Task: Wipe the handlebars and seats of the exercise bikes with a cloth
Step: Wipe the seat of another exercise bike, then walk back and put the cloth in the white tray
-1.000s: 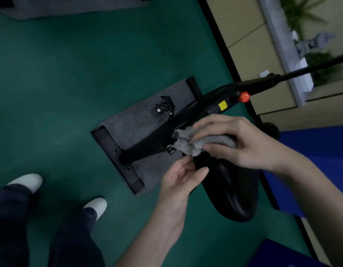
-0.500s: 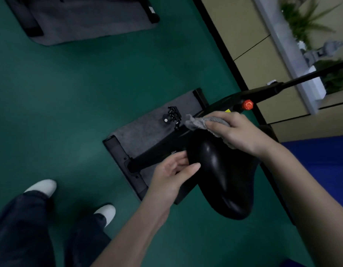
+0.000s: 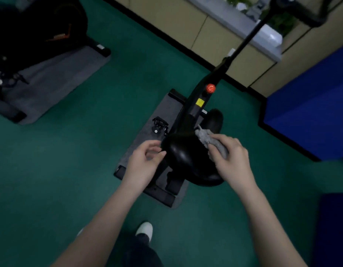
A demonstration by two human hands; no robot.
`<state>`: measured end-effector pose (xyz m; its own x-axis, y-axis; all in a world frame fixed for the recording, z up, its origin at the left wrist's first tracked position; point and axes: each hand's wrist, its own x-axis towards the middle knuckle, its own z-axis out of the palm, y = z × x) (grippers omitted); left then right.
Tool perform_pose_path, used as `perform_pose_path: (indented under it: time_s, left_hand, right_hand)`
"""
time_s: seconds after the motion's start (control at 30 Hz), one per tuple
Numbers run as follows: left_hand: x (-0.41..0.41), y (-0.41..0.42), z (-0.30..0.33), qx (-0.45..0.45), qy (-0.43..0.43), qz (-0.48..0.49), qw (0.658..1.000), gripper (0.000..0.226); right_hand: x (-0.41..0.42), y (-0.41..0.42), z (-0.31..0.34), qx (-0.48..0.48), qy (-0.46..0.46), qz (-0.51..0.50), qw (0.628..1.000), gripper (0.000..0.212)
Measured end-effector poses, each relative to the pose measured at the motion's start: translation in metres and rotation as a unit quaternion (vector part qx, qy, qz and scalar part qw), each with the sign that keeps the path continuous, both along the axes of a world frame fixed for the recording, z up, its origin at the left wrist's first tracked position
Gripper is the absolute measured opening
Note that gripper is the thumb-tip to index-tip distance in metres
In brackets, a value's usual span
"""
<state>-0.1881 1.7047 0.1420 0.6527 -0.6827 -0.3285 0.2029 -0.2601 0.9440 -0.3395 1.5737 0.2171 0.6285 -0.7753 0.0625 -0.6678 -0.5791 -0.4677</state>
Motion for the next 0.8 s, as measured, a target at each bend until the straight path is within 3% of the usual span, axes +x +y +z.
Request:
perform_pose_path:
  time_s: [0.13, 0.3, 0.53, 0.8]
  left_hand:
    - [0.012, -0.001, 0.034, 0.013, -0.09, -0.095, 0.991, 0.018]
    - [0.015, -0.004, 0.08, 0.021, -0.197, -0.225, 0.954, 0.02]
    - [0.0, -0.015, 0.123, 0.031, -0.309, -0.402, 0.861, 0.032]
    - [-0.078, -0.043, 0.127, 0.046, -0.471, -0.475, 0.742, 0.037]
  right_hand:
    - [-0.021, 0.046, 0.018, 0.013, -0.104, -0.119, 0.987, 0.024]
    - [-0.033, 0.094, 0.05, 0.008, -0.155, -0.202, 0.967, 0.026]
    - [-0.071, 0.135, 0.078, 0.003, -0.212, -0.302, 0.929, 0.026]
    - [-0.191, 0.153, 0.062, 0.015, -0.281, -0.418, 0.864, 0.028]
